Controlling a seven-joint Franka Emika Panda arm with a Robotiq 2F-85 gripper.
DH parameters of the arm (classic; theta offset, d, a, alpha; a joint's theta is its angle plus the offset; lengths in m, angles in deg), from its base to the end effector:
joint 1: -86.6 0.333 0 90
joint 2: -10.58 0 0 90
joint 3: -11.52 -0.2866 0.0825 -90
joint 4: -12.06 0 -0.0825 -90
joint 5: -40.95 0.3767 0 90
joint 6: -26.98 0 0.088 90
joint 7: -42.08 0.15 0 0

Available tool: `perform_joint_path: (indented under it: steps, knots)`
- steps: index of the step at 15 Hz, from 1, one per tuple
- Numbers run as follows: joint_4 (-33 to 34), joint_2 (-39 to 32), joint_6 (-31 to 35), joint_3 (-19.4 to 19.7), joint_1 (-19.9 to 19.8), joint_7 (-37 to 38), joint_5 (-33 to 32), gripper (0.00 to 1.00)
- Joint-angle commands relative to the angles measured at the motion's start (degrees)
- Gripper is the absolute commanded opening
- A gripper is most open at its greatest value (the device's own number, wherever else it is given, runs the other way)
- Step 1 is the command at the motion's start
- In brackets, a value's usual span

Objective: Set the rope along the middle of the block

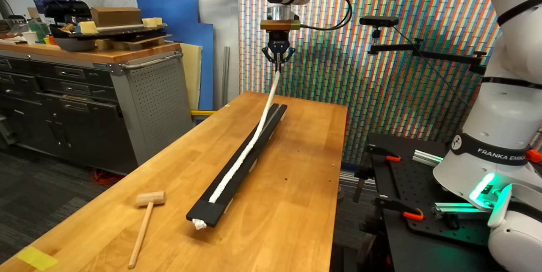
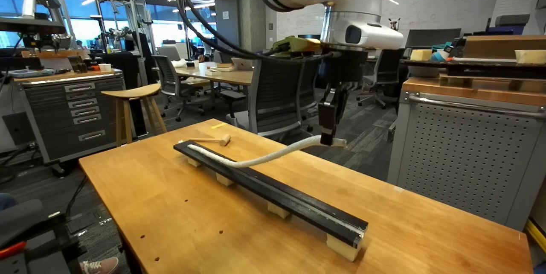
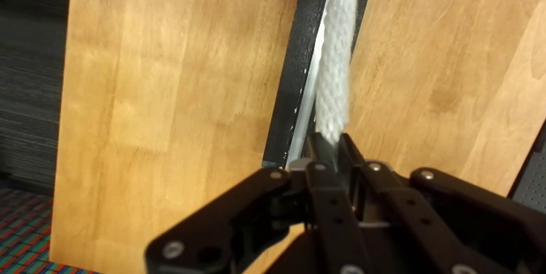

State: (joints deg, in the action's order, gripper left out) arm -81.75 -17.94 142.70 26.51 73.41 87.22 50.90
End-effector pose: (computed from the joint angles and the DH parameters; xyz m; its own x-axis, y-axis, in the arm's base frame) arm 0.5801 -0.2791 0.2635 0.2274 -0.9701 -0.0853 -0.9713 -0.2322 0.0509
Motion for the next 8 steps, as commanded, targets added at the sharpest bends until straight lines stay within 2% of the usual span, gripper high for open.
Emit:
perform_joint_path:
  steps: [1,3,4,5,8]
  knots:
    - [7.74,-3.72,-5.57,0.2,0.35,1.27,-2.08,0.03]
    - [8.54,-4.01,-4.35,-0.14,0.42,-0.33,-2.68,0.03]
    - [4.9,-2.4,-2.92,-0.29,0.1,0.02,-1.41,0.03]
    - [5.19,-2.6,-2.92,-0.36,0.15,0.01,-1.48,0.1]
    - [4.86,-2.72,-2.91,-0.35,0.14,0.01,-1.47,0.1]
